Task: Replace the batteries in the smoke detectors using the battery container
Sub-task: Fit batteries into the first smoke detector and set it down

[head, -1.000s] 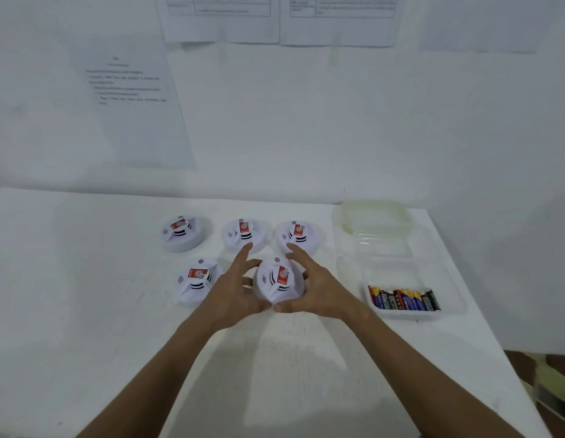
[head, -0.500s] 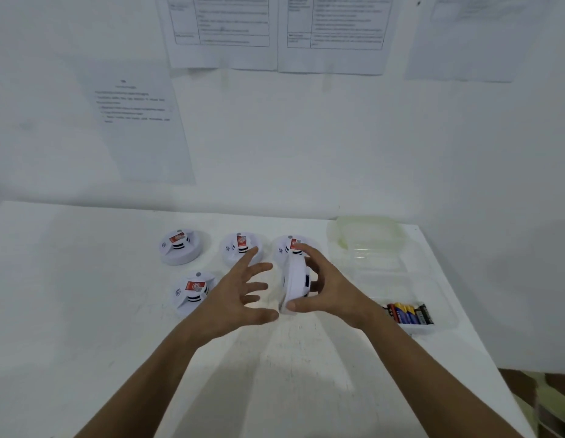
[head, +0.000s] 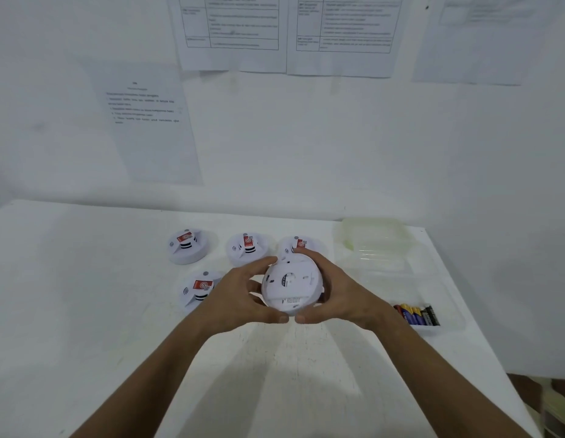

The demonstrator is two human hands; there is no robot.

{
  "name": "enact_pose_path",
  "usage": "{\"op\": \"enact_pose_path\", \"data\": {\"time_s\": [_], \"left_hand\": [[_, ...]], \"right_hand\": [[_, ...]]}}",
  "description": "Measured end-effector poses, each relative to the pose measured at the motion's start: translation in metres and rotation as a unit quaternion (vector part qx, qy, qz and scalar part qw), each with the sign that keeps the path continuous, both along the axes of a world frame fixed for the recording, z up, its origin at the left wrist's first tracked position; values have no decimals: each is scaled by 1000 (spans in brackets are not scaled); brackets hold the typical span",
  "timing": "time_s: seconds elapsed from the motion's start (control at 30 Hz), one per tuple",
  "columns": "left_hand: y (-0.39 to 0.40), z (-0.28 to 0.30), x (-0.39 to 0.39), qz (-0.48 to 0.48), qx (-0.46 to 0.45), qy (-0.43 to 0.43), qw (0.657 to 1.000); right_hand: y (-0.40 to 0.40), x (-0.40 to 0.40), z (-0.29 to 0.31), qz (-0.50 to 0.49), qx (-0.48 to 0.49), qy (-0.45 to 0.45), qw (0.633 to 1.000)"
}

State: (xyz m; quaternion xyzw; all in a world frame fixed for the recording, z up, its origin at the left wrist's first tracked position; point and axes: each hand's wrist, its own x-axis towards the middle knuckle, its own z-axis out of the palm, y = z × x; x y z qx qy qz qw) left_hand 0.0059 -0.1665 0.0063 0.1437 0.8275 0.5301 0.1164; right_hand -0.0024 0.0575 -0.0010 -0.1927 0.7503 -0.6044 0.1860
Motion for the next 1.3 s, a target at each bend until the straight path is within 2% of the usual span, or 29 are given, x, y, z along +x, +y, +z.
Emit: {"op": "enact_pose_path", "data": {"time_s": [0.1,0.63,0.87,1.1,1.3], "left_hand": [[0,1,-2,3,-18,19,1000],[4,26,-18,-5,-58,54,997],[13,24,-29,16,-110,130,985],[27,14,-41,16,-165,186,969],[26,16,-54,-44,-205,187,960]], "right_hand": [[-2,1,4,-1,30,19,999],[5,-7,20,-9,16,60,998],[3,-13,9,-60,25,122,990],[13,-22,0,-79,54,116,989],[24,-29,-1,-95,61,103,988]]}}
